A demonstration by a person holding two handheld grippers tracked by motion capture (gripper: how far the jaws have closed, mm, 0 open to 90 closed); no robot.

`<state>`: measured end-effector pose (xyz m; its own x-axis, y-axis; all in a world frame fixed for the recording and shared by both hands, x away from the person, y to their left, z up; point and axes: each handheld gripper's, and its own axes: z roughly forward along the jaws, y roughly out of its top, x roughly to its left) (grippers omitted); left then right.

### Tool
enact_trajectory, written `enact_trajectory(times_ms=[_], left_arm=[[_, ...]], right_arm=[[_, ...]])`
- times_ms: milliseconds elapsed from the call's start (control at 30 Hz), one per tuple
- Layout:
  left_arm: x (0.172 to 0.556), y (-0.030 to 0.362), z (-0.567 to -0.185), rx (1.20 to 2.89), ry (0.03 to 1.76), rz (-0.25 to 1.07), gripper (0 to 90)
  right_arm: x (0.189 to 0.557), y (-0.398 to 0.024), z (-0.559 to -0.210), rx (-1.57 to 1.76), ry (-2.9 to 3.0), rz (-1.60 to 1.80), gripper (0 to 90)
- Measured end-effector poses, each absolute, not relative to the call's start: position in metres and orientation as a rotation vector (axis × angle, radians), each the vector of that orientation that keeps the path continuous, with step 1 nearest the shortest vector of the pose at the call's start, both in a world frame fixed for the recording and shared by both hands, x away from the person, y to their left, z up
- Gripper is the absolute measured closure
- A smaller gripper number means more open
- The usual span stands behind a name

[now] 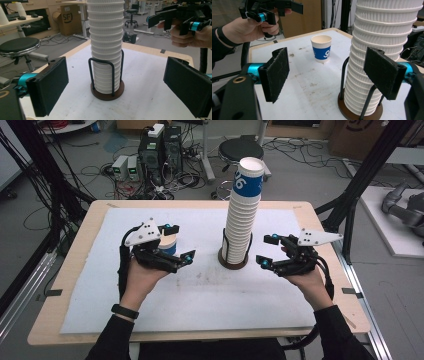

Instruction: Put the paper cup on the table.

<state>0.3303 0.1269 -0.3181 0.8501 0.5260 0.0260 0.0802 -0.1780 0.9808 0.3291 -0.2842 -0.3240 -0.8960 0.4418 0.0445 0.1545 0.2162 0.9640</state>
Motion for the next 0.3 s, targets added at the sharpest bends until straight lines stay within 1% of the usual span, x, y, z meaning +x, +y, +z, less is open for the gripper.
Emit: enact_trajectory(times_ms=[300], left_arm=[[0.3311, 0.1279, -0.3195, 1.722, 0.474, 0.412, 5.9]], right_arm=[[0.3291, -0.2828, -0.3246, 0.568, 2.259, 1.737, 21.1]])
